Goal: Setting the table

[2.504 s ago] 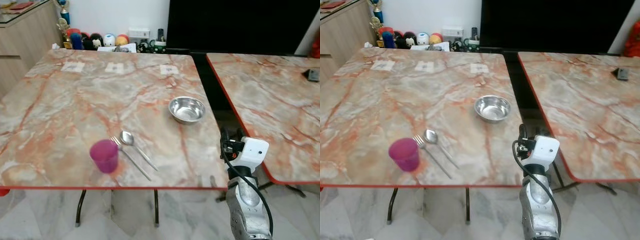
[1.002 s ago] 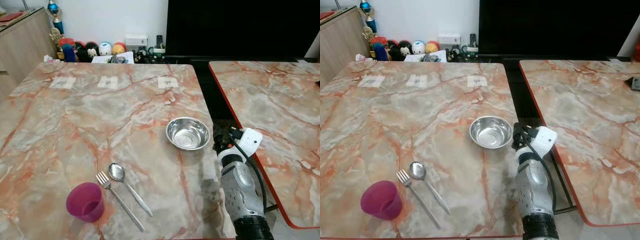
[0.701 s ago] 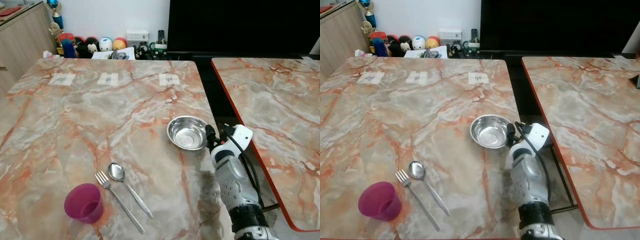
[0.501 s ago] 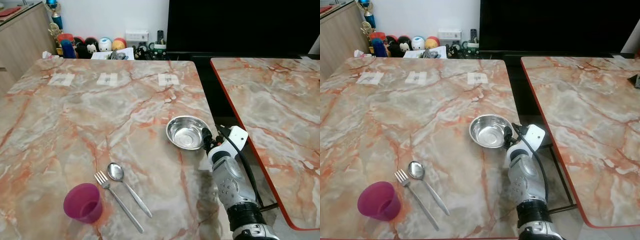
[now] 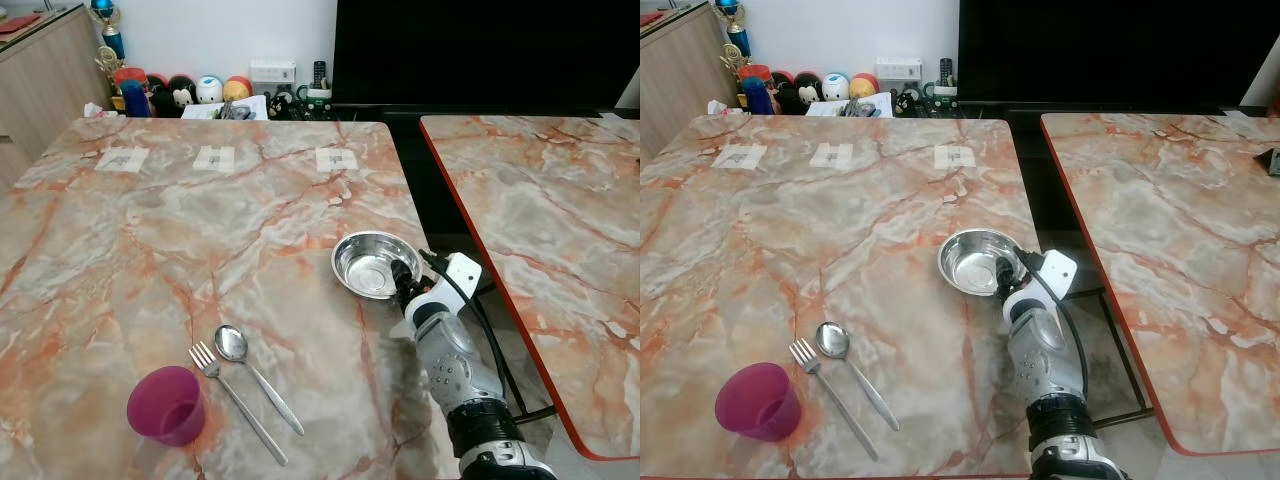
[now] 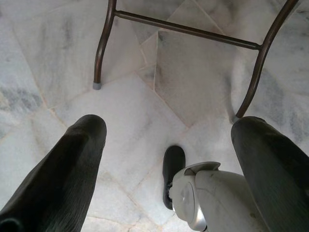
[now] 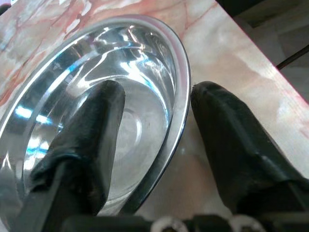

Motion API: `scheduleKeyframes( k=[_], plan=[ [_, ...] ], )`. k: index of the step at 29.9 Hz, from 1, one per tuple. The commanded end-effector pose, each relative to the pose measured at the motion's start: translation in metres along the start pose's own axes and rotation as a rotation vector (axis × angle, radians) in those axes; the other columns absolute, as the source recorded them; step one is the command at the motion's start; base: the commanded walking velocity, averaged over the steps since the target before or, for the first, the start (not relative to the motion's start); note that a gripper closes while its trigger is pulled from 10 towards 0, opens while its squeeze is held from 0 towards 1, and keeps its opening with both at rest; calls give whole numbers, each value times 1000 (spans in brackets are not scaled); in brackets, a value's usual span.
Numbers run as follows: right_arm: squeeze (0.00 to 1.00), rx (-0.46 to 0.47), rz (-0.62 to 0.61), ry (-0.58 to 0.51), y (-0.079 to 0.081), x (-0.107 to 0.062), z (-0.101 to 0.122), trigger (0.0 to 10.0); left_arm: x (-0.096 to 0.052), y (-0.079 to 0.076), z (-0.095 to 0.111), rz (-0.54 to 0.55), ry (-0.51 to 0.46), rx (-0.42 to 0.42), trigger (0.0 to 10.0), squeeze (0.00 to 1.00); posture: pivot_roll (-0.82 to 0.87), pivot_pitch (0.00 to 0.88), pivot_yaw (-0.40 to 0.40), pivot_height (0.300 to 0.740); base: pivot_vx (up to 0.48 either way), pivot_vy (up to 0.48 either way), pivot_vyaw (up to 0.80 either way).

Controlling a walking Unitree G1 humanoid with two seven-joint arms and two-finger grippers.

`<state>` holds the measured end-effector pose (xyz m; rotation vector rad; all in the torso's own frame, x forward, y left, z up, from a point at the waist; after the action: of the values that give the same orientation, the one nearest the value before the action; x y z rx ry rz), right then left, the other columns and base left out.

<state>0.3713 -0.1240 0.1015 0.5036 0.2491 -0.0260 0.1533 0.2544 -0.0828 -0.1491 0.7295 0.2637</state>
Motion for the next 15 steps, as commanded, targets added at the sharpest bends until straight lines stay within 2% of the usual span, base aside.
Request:
scheduleKeyframes(
  k=[1,12,13,14,15],
  plan=[
    [0,10,-2,27,1,1,-3,10000,-2,1,-5,-1,17,18,10000,0,59,107,-26,740,0,0,0],
    [0,8,14,69,4,4,-9,10000,-2,1,-4,-8,20,34,10000,0,61,107,-27,740,0,0,0],
    [0,13,15,67,4,4,-9,1255,-2,1,-4,-8,18,35,10000,0,62,107,-27,740,0,0,0],
    [0,15,17,65,5,4,-9,1255,-2,1,-4,-8,17,36,10000,0,62,107,-27,740,0,0,0],
    [0,16,22,64,5,4,-9,0,-2,1,-4,-8,17,36,10000,0,61,107,-27,740,0,0,0]
  ],
)
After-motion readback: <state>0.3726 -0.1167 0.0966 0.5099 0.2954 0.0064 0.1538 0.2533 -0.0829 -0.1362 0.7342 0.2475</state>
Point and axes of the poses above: a point about 5 cm out from each wrist's last joint towards the gripper, its own x axis pointing out of the wrist towards the gripper, its own z axis along the axis of the wrist's last joint, y = z × x, the point moved 1 cm from there along x, pointing out of the wrist towards the gripper, and after that the axes turned 4 degrees about -x, right-handed, at the moved point
